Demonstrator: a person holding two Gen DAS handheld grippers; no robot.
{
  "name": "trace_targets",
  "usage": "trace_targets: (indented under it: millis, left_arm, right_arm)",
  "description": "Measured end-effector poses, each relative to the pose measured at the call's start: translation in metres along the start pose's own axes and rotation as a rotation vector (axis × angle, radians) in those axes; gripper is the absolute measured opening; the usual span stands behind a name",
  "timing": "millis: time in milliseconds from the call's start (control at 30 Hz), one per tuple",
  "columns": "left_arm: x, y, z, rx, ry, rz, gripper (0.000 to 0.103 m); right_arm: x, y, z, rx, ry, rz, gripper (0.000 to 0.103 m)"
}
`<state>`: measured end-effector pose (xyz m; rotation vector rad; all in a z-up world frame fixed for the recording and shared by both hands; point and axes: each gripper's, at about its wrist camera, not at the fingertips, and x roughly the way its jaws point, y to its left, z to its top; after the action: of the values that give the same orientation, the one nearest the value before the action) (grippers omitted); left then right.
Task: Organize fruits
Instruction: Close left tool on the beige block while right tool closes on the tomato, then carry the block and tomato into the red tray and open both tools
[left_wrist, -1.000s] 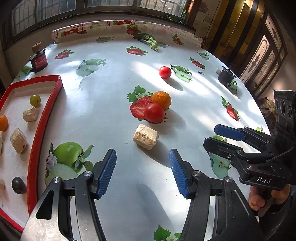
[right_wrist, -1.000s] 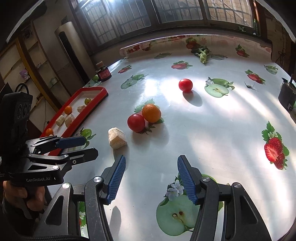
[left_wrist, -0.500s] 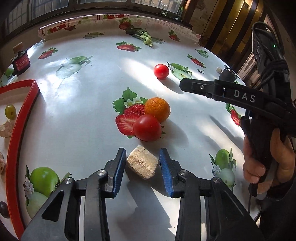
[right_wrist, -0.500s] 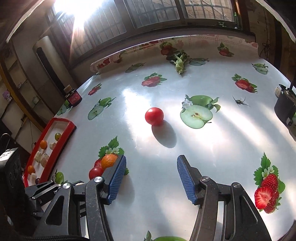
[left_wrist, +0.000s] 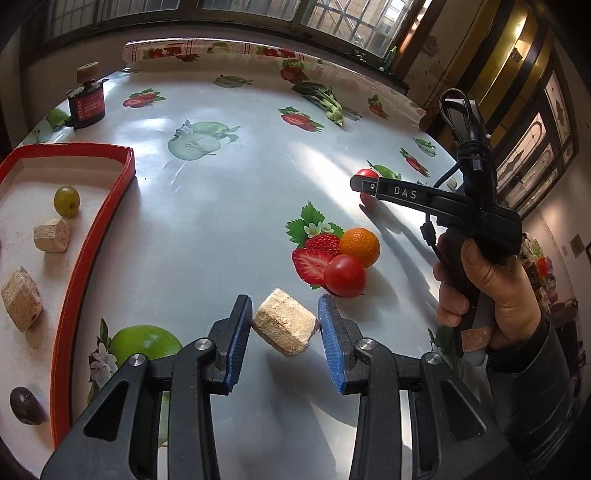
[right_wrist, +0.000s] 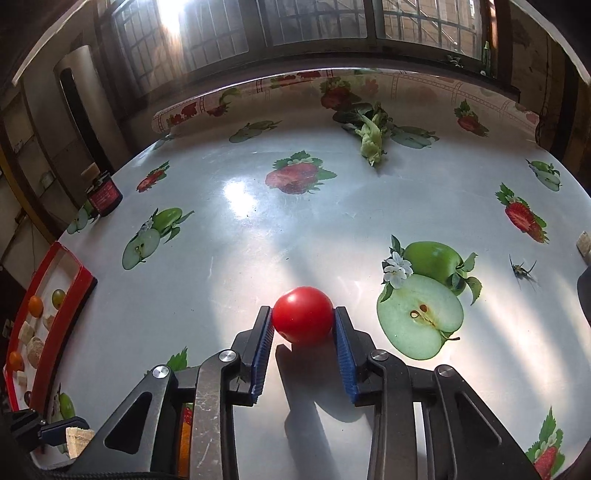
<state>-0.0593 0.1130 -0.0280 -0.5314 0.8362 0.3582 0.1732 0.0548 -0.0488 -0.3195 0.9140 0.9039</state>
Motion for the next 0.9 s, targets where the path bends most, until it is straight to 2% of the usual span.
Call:
trace_targets:
  millis: [200, 533, 900]
  left_arm:
    - [-0.018, 0.004, -0.001, -0.01, -0.043, 0.046, 0.035]
    - [-0.056, 0.025, -0.01, -0.065, -0.11, 0.118, 0.035]
    - [-0.092, 0.058, -0.022, -0.123, -0.164, 0.187, 0.035]
  right_arm:
    - [-0.031, 0.018, -0.018, -0.02, -0.017, 0.066, 0.033]
    - [-0.087, 0.07, -0.048, -0.079, -0.057, 0.202, 0.033]
    - [-0.099, 0.123, -0.07, -0.153, -0.039, 0.27, 0.033]
